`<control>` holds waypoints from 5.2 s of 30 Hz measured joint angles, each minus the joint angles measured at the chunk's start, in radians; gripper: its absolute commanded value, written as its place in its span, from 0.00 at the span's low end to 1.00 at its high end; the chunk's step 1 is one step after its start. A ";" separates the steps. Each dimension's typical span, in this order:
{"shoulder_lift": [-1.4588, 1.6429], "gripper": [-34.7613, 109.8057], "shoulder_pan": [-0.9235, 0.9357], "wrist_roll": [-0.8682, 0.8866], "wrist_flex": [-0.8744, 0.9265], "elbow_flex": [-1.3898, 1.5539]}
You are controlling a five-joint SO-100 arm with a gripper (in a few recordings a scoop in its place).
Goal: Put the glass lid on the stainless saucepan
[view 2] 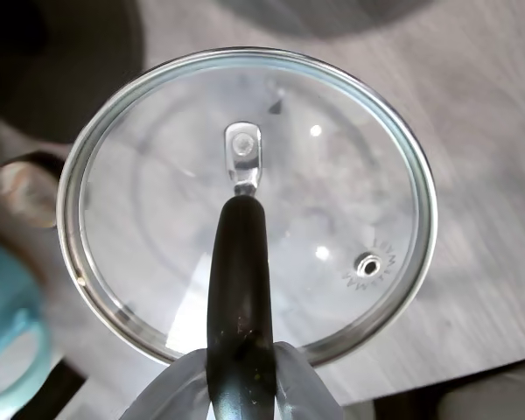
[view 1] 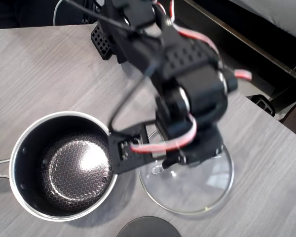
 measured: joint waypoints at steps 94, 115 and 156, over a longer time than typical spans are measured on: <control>0.219 0.24 0.683 -0.299 -0.051 0.192; 0.278 0.24 0.675 -0.291 -0.051 0.195; 0.219 0.33 0.716 -0.299 -0.041 0.190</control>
